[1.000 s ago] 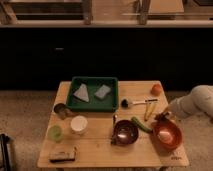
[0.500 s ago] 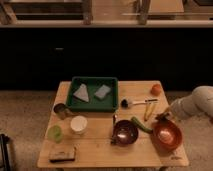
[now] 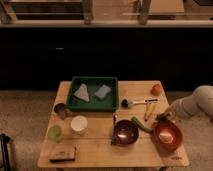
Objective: Place grapes in red bowl
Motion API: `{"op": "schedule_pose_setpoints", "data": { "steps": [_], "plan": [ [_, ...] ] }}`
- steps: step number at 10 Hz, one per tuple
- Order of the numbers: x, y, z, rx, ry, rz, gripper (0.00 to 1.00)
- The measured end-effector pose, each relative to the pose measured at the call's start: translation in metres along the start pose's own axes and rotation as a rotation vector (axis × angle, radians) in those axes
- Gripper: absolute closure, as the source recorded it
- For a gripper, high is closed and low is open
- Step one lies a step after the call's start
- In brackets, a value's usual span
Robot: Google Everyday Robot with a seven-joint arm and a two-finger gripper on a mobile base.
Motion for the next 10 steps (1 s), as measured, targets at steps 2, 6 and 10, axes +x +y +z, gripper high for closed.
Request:
{"op": "schedule_pose_setpoints", "data": {
  "steps": [2, 6, 10],
  "plan": [
    [0.002, 0.001, -0.003, 0.022, 0.011, 0.003, 1.0],
    [-0.003, -0.008, -0.014, 0.084, 0.026, 0.001, 1.0],
    [-0.01, -0.019, -0.029, 0.126, 0.028, -0.033, 1.0]
  ]
}}
